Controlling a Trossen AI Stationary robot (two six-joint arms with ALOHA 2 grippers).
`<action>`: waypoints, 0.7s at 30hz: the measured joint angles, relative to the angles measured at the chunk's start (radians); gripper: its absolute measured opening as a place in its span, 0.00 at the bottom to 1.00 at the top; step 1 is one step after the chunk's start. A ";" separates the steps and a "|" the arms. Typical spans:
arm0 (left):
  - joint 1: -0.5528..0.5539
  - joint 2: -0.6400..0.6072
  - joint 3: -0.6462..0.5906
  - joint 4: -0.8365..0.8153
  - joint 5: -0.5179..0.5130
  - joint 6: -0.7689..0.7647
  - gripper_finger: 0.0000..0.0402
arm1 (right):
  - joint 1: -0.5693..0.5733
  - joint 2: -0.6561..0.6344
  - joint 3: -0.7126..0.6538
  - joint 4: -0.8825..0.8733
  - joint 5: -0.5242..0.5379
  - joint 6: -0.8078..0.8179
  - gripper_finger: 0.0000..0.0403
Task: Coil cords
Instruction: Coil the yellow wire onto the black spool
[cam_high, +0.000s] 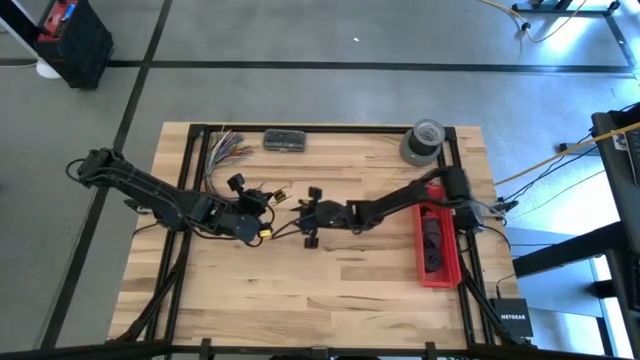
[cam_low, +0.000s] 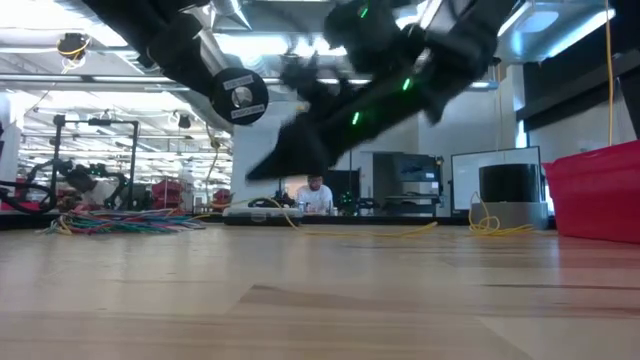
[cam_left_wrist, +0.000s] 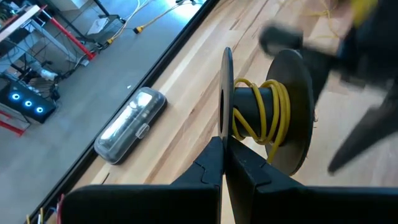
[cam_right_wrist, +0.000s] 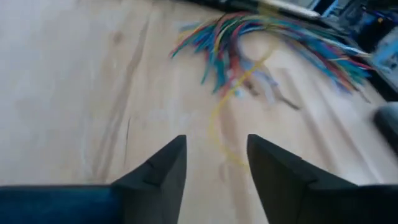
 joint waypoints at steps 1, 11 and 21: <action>0.000 0.000 0.000 0.002 0.000 0.000 0.00 | 0.000 0.031 0.019 0.001 -0.002 -0.034 0.44; 0.000 0.000 0.000 0.000 0.000 0.003 0.00 | -0.002 0.184 0.195 -0.034 0.175 -0.313 0.46; -0.006 0.000 0.000 -0.002 0.003 0.004 0.00 | -0.019 0.188 0.221 -0.104 0.222 -0.350 0.19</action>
